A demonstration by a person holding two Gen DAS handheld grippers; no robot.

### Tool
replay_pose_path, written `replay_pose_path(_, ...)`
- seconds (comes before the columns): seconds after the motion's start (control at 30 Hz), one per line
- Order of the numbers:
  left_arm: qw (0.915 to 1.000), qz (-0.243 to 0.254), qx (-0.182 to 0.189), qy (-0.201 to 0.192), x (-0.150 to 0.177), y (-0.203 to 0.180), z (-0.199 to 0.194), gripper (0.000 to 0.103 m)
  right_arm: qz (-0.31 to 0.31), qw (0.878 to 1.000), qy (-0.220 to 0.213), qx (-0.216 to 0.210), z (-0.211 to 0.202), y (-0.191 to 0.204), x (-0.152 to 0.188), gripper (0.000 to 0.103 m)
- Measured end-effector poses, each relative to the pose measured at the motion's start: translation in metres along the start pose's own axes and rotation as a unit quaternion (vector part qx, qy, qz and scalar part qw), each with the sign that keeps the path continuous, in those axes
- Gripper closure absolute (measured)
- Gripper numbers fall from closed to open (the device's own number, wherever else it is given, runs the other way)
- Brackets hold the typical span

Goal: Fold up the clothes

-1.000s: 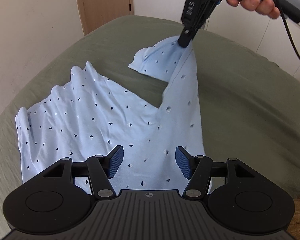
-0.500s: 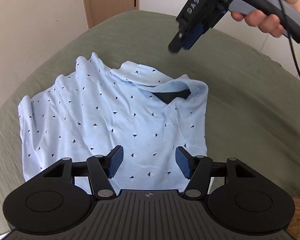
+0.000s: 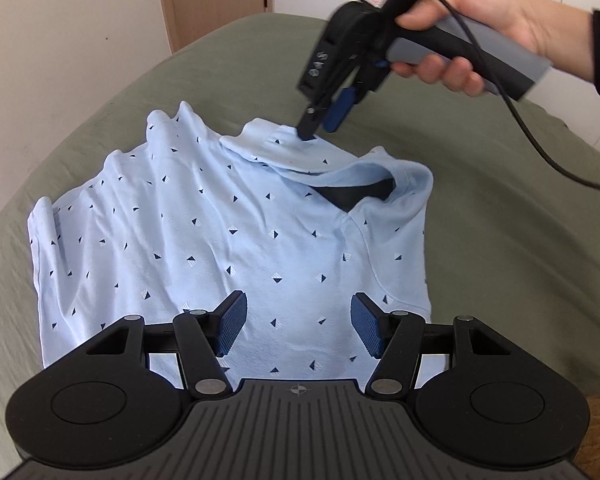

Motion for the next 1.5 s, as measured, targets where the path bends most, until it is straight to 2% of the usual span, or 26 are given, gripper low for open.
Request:
replay_pose_path(0.07, 1.0000, 0.009, -0.002, 0.001, 0.001, 0.002, 0.002, 0.047, -0.017, 1.000, 0.011, 0.008, 0.008, 0.004, -0.002, 0.065)
replay_pose_path(0.13, 0.9999, 0.013, -0.005, 0.003, 0.002, 0.004, 0.003, 0.047, -0.035, 0.999, 0.018, 0.016, 0.013, 0.009, -0.002, 0.072)
replay_pose_path(0.17, 0.9999, 0.011, -0.007, 0.004, 0.003, 0.005, 0.004, 0.047, -0.042, 0.999, 0.022, 0.020, 0.015, 0.011, -0.001, 0.088)
replay_pose_path(0.2, 0.9999, 0.010, -0.008, 0.006, 0.003, 0.006, 0.005, 0.047, -0.046, 0.998, 0.024, 0.022, 0.015, 0.012, -0.001, 0.097)
replay_pose_path(0.23, 0.9999, 0.008, -0.009, 0.007, 0.004, 0.007, 0.005, 0.047, -0.046, 0.998, 0.024, 0.023, 0.014, 0.013, 0.001, 0.099)
replay_pose_path(0.43, 0.9999, 0.005, -0.011, 0.005, 0.006, 0.005, 0.002, 0.047, -0.035, 0.998, -0.020, 0.051, -0.026, 0.005, 0.004, 0.100)
replay_pose_path(0.57, 0.9999, 0.005, -0.011, -0.001, 0.005, 0.000, -0.004, 0.047, 0.032, 0.992, -0.078, 0.099, -0.079, -0.039, 0.013, 0.100)
replay_pose_path(0.7, 0.9999, 0.008, -0.009, -0.006, 0.002, -0.007, -0.010, 0.047, 0.083, 0.982, -0.109, 0.132, -0.118, -0.081, 0.038, 0.100)
replay_pose_path(0.87, 0.9998, 0.018, -0.006, -0.010, -0.002, -0.022, -0.016, 0.047, 0.129, 0.977, -0.110, 0.127, -0.123, -0.124, 0.078, 0.100)
replay_pose_path(0.97, 0.9996, 0.027, -0.001, -0.004, 0.000, -0.032, -0.015, 0.047, 0.154, 0.976, -0.094, 0.124, -0.118, -0.154, 0.107, 0.099)
replay_pose_path(1.0, 0.9996, 0.030, 0.000, -0.001, 0.001, -0.035, -0.014, 0.047, 0.159, 0.975, -0.090, 0.124, -0.115, -0.161, 0.115, 0.096)
replay_pose_path(1.03, 0.9995, 0.033, 0.001, 0.001, 0.003, -0.038, -0.012, 0.047, 0.162, 0.975, -0.089, 0.124, -0.106, -0.164, 0.120, 0.092)
replay_pose_path(1.07, 0.9993, 0.037, 0.004, 0.004, 0.004, -0.042, -0.011, 0.047, 0.166, 0.974, -0.092, 0.122, -0.105, -0.169, 0.124, 0.080)
replay_pose_path(1.1, 0.9991, 0.041, 0.007, 0.007, 0.006, -0.047, -0.009, 0.047, 0.173, 0.973, -0.098, 0.118, -0.105, -0.175, 0.130, 0.074)
replay_pose_path(1.2, 0.9976, 0.065, 0.018, 0.016, 0.012, -0.062, -0.002, 0.047, 0.198, 0.967, -0.122, 0.106, -0.116, -0.196, 0.143, 0.066)
replay_pose_path(1.33, 0.9948, 0.095, 0.026, 0.027, 0.017, -0.083, 0.010, 0.046, 0.218, 0.960, -0.147, 0.098, -0.137, -0.197, 0.144, 0.061)
replay_pose_path(1.5, 0.9921, 0.117, 0.033, 0.033, 0.017, -0.103, 0.024, 0.046, 0.219, 0.960, -0.156, 0.084, -0.139, -0.202, 0.141, 0.057)
Point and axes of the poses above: each gripper's, at about its wrist camera, not at the fingertips, and z roughly the way its jaws point, y to its left, x to its underside, the point moved 8 cm from there along z, roughly the way its jaws point, and after that the axes turned 8 degrees about -x, right-handed, at the moved point
